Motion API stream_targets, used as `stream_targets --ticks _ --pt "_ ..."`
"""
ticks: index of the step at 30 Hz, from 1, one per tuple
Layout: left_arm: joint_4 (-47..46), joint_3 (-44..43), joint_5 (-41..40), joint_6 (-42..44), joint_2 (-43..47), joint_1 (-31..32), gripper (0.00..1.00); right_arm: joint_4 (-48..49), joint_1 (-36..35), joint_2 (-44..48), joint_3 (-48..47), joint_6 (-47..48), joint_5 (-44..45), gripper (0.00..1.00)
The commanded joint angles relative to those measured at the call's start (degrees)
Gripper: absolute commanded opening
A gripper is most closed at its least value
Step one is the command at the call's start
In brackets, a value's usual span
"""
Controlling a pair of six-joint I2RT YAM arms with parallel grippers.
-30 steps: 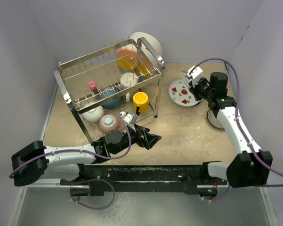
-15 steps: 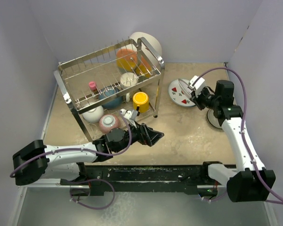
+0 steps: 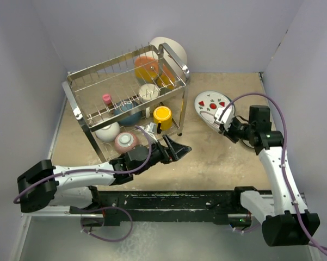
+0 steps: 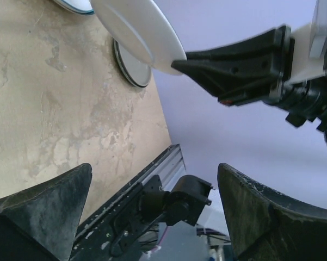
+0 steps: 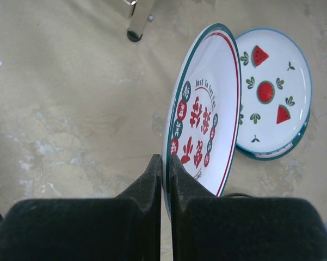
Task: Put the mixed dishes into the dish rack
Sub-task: Pick up the plate at the center of the board.
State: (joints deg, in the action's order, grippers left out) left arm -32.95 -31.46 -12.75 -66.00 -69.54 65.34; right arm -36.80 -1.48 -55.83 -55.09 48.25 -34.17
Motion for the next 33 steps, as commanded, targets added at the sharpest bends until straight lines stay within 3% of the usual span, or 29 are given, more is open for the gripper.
stream_targets --ticks 1,10,33 --pt "3.3 -3.7 -2.7 -10.5 -0.5 0.2 0.99 -5.2 0.2 2.9 0.4 9.2 -4.7 0.00" --pt "11.5 -7.1 -3.6 -20.4 -2.8 0.4 0.99 -14.9 0.1 3.7 1.4 21.3 -11.3 0.00" --pt "12.0 -9.9 -2.6 -30.8 -11.0 0.7 1.00 -26.4 0.0 4.3 6.4 44.7 -21.4 0.00"
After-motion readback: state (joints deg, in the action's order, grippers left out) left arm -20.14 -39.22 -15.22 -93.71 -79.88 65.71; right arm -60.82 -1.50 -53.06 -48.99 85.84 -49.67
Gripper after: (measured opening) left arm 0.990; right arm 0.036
